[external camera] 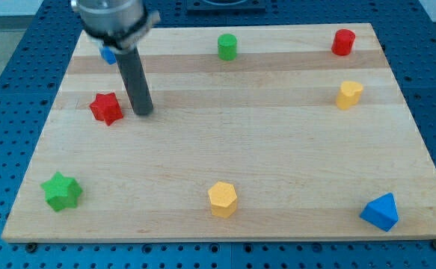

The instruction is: Place the yellow heart to the top of the yellow hexagon

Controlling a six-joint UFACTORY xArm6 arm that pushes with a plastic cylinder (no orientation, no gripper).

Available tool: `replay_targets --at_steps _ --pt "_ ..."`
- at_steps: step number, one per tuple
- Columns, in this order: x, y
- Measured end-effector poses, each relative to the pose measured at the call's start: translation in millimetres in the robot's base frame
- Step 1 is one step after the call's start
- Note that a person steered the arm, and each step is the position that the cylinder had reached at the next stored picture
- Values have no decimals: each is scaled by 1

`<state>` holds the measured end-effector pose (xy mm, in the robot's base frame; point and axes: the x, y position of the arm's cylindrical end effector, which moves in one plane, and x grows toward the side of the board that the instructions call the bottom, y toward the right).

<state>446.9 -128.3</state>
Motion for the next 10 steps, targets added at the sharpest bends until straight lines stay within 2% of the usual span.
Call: replay_targets --at_steps 1,2,4,5,6,7,9,10 --pt "28 9" --pt "23 77" --pt "-44 243" --pt "-53 258" --pt "-96 262" --pt "-129 330" --pt "-121 398" --pt "-110 396"
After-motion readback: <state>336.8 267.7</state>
